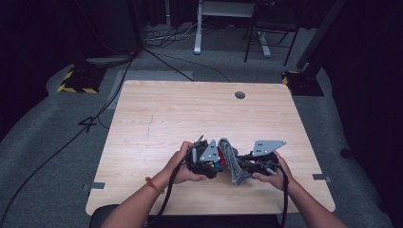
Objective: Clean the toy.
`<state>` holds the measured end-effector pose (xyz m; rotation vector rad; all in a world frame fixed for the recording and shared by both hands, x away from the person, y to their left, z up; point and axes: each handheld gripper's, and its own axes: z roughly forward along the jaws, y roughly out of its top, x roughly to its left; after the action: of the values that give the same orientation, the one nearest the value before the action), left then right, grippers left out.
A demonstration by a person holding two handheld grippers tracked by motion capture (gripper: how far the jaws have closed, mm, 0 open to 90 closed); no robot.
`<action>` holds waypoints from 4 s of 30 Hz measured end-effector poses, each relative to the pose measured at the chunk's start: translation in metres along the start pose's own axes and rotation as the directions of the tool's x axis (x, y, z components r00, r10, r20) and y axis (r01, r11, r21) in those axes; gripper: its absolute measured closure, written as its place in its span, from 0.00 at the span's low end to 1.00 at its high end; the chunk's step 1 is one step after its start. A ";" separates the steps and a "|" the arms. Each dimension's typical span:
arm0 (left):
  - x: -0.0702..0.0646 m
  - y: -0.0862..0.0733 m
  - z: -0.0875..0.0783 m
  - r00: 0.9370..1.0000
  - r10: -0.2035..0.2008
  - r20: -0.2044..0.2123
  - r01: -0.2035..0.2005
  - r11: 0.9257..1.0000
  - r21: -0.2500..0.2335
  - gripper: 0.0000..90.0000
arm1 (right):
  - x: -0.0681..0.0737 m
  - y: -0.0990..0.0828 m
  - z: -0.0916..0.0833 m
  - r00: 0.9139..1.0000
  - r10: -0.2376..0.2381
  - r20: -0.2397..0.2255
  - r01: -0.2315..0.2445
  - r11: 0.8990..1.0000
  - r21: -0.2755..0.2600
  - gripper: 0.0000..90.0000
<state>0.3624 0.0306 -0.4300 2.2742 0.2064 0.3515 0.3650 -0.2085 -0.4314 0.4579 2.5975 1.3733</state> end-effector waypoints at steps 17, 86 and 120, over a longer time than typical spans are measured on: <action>0.009 0.000 -0.017 0.999 -0.028 -0.031 0.026 0.998 -0.053 0.38 | -0.002 -0.004 0.006 0.999 0.009 0.047 -0.012 0.998 0.066 0.89; 0.005 0.006 -0.021 1.000 -0.025 -0.009 0.023 0.989 -0.146 0.37 | -0.001 -0.010 0.017 0.999 0.018 -0.034 -0.016 0.998 0.053 0.89; 0.009 0.001 -0.016 0.999 -0.041 0.027 0.044 0.991 -0.125 0.37 | -0.004 -0.003 -0.005 1.000 0.011 -0.011 -0.012 0.998 -0.056 0.89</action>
<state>0.3659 0.0436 -0.4179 2.1458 0.2134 0.3058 0.3666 -0.2154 -0.4314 0.4591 2.5611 1.4527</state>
